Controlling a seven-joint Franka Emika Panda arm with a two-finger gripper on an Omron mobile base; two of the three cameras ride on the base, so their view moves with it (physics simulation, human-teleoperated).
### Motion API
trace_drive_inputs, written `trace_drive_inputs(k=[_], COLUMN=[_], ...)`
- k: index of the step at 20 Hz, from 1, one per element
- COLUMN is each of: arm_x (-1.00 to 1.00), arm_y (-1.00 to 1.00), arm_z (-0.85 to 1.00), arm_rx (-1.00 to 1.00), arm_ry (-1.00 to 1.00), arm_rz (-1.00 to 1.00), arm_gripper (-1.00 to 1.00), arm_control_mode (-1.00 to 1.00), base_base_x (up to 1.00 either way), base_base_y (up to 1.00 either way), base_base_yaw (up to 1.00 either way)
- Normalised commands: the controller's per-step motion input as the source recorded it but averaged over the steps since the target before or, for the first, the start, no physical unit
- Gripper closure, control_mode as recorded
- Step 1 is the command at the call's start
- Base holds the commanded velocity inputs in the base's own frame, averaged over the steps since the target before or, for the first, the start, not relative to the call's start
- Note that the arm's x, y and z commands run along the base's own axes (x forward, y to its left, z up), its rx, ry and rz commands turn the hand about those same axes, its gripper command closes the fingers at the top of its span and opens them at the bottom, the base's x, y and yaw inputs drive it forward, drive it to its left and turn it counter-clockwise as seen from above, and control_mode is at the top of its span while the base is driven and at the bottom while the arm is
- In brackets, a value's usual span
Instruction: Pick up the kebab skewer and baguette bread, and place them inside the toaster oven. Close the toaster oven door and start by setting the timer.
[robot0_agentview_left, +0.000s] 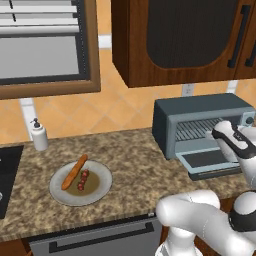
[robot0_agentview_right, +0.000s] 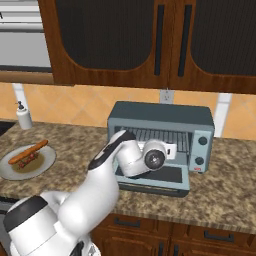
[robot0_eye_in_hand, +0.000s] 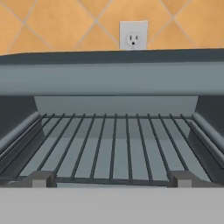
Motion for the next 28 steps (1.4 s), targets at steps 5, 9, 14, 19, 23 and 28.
trace_drive_inputs(k=[5,9,14,19,23,28], arm_x=[0.30,0.14,0.03,0.12,0.31,0.25], arm_y=[0.08,-0.03,-0.10,-0.04,0.00,0.00], arm_z=[-0.01,-0.07,-0.32,-0.17,0.00,0.00], arm_rx=[0.00,0.00,0.00,0.00,0.00,0.00], arm_ry=[0.00,0.00,0.00,0.00,0.00,0.00], arm_rz=[0.00,0.00,0.00,0.00,0.00,0.00], arm_gripper=[-1.00,-1.00,-1.00,-1.00,-1.00,-1.00], arm_control_mode=[-1.00,-1.00,-1.00,-1.00,-1.00,-1.00], base_base_x=[0.00,0.00,0.00,0.00,0.00,0.00], base_base_y=[0.00,0.00,0.00,0.00,0.00,0.00], base_base_yaw=[0.00,0.00,0.00,0.00,0.00,0.00])
